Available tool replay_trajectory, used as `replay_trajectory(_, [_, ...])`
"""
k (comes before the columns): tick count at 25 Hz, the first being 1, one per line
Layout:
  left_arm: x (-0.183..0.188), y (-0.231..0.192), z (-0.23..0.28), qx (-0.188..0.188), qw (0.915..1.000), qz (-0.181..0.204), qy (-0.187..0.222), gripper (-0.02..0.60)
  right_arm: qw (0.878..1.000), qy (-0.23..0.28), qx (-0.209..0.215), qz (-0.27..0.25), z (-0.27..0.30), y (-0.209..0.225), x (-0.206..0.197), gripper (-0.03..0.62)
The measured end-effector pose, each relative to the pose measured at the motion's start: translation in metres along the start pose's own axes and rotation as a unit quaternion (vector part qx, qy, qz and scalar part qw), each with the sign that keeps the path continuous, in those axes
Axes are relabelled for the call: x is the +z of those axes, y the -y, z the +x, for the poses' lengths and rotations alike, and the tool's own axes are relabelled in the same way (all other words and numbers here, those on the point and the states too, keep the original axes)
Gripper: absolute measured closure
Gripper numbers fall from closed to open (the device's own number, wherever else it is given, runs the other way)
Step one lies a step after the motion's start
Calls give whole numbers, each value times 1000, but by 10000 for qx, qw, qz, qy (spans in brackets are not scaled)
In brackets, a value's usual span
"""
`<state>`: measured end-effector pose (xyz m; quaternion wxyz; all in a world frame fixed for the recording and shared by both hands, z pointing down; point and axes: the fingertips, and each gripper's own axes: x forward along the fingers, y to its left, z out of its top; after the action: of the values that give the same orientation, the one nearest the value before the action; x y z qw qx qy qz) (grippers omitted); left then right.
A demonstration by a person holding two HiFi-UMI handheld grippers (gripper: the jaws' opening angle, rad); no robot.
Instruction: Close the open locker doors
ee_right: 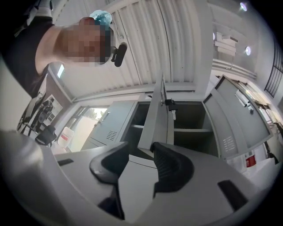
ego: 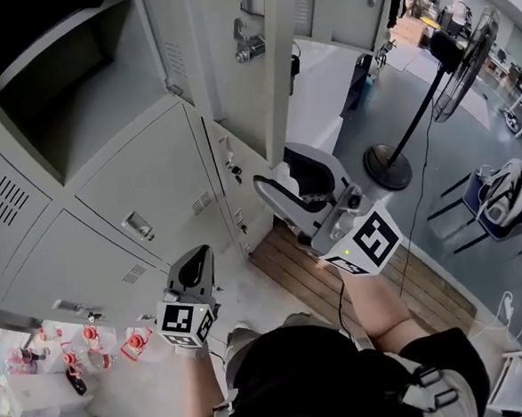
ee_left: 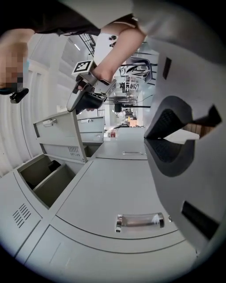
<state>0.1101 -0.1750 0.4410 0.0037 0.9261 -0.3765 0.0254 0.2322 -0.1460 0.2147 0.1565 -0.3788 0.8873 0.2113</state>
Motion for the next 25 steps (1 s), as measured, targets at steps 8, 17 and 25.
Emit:
replay_trajectory(8, [-4, -4, -35, 696, 9976, -51, 0, 572, 9973, 229, 638, 272, 14, -26, 2, 427])
replay_trajectory(17, [-9, -26, -82, 1296, 9915, -91, -84, 572, 9920, 431, 1111, 414, 43, -65, -1, 427])
replay_trajectory(25, [-9, -46, -112, 1618, 9867, -125, -80, 572, 9880, 528, 1339, 555, 72, -88, -5, 430])
